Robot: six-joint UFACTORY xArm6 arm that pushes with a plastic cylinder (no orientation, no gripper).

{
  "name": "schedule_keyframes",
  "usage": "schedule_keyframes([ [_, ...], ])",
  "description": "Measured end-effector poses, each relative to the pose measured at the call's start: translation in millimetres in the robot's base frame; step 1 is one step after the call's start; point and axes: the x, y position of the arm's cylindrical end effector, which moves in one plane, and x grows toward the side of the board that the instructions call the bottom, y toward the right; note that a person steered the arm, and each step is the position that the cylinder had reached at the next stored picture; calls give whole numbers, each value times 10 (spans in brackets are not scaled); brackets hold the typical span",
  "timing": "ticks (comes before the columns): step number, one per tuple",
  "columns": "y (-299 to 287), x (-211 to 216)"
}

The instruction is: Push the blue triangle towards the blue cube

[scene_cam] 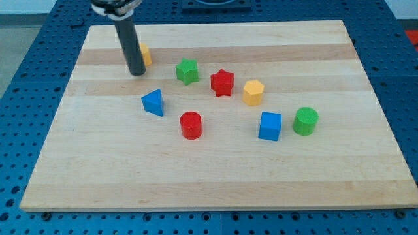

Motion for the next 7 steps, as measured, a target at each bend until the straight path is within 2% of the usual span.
schedule_keyframes([
  [1,-35,465],
  [3,179,870],
  [4,542,887],
  [5,508,885],
  [6,239,883],
  [7,387,816],
])
